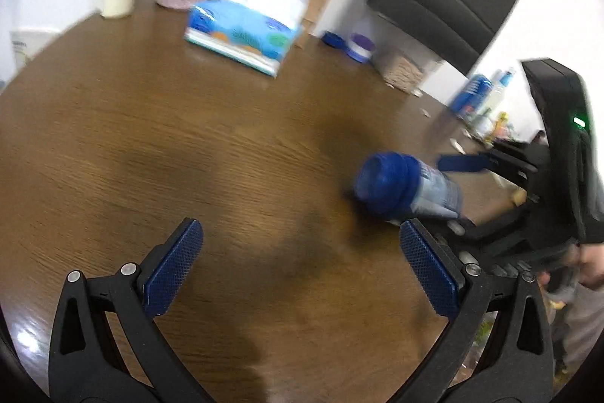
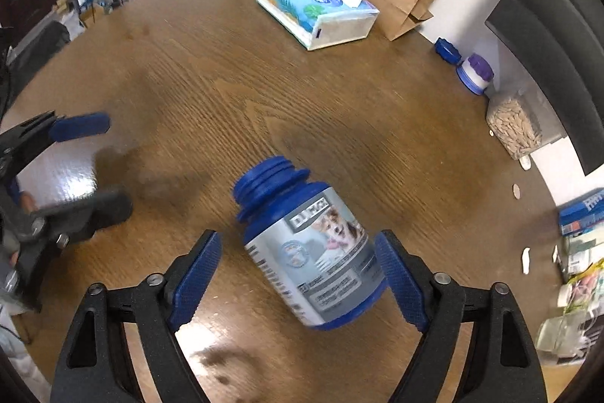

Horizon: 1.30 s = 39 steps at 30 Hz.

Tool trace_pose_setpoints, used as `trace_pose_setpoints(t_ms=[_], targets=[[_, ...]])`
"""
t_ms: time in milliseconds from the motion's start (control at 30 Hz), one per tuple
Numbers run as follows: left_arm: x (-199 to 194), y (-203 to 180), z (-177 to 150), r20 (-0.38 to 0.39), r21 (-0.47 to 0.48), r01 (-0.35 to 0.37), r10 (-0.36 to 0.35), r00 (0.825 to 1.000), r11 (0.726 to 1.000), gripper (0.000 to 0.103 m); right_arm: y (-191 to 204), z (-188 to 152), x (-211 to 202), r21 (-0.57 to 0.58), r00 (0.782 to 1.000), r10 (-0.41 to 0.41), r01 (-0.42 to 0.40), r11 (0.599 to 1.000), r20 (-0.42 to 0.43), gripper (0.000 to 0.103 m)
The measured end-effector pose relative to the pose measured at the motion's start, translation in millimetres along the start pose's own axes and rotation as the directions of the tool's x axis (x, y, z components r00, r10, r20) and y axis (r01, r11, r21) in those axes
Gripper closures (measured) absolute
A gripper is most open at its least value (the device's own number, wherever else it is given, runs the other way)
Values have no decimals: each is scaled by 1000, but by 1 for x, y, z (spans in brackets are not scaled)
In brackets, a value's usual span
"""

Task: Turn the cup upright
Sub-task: 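Move the right tool toward the blue-capped bottle lying on its side, then close the right tool around the blue-capped bottle and lift it, then rotate the held bottle with the right tool until its cap points up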

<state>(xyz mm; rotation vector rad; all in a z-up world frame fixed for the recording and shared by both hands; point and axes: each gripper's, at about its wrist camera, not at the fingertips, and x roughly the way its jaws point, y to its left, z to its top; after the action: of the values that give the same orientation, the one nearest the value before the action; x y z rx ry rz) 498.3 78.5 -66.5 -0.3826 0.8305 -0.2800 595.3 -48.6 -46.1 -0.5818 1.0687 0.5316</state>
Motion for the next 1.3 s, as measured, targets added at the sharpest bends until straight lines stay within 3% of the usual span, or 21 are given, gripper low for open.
trace_pose_setpoints(t_ms=[300,467,533,667,767,833,900,933,1067,1133,1300], targets=[[-11,-3,-5,51,19,10,-11,999,1000,0,-6,16,22,81,989,140,-136,987,-50,34],[-8,1,-3,15,-12,52,-51,999,999,0,-18,13,10,207,969,244,-249,946,47,34],[-16,-7,-4,30,6,117,-117,993,993,0,-22,9,-4,245,960,268,-281,928,87,34],[-35,-23,-10,96,82,175,-183,978,981,0,-22,-2,-34,281,906,357,-412,867,226,34],[-51,-27,-12,135,118,271,-285,949,955,0,-10,-8,-44,287,844,439,-522,803,306,34],[-59,-27,-13,188,128,274,-295,937,953,1,5,-13,-52,260,811,479,-568,781,335,34],[-62,-23,-12,227,119,278,-299,927,953,5,17,-16,-60,226,805,469,-564,794,363,34],[-61,-19,-11,235,101,287,-303,924,953,12,23,-19,-66,213,797,466,-568,795,385,34],[-57,-15,-8,211,83,343,-353,911,936,26,35,-27,-75,191,759,470,-596,780,450,34],[-58,-22,-9,188,126,348,-367,911,929,41,43,-29,-79,169,755,458,-586,793,469,34],[-60,-30,-17,190,180,331,-363,912,926,44,46,-36,-86,131,739,444,-575,808,507,34]])
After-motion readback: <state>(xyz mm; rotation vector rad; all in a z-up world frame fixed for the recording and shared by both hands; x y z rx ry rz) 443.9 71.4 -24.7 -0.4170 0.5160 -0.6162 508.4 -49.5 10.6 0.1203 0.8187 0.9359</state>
